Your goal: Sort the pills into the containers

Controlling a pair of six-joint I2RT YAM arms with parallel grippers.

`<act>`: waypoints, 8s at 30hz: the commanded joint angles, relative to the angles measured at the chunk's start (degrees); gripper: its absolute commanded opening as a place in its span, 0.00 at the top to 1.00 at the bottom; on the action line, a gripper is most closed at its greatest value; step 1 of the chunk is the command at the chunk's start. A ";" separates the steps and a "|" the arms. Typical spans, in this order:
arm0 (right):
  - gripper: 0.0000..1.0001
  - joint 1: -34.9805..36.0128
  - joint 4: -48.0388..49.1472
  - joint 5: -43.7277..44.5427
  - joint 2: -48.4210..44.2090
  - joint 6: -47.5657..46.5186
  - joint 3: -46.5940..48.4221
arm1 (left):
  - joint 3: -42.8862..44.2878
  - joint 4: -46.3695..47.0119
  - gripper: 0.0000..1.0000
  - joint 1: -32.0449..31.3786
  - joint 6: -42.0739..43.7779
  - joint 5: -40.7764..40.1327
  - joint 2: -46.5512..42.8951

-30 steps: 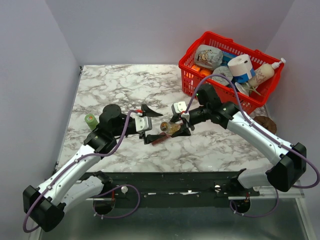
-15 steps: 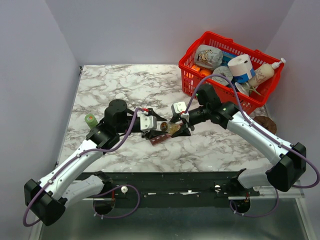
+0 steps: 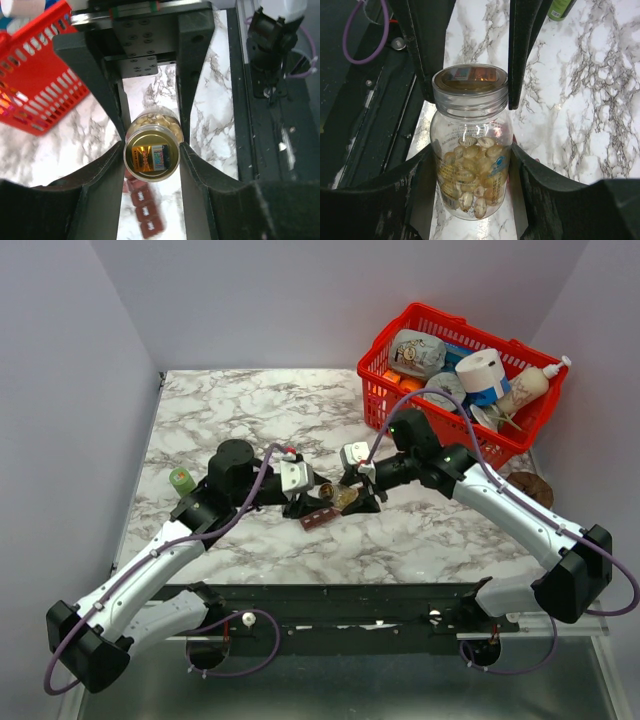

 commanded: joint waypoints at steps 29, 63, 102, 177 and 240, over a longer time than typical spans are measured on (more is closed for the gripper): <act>0.86 0.28 13.28 16.65 -0.37 11.73 -2.92 | 10.07 -5.40 0.22 0.41 -66.39 -24.93 11.90; 0.85 -0.16 -6.85 -9.54 4.03 -2.95 2.27 | -1.71 0.41 0.05 2.26 7.80 5.39 -3.66; 0.86 0.10 1.49 -0.85 1.92 6.45 0.95 | 3.22 -4.43 1.00 -2.93 -17.64 -17.62 0.56; 0.87 -2.53 9.94 15.69 -1.77 10.50 -6.08 | 3.82 -15.49 0.62 16.49 -38.44 -53.47 39.76; 0.87 -3.41 5.10 8.74 -1.60 6.28 -5.82 | 9.02 -6.89 0.23 0.50 -63.74 -15.97 16.73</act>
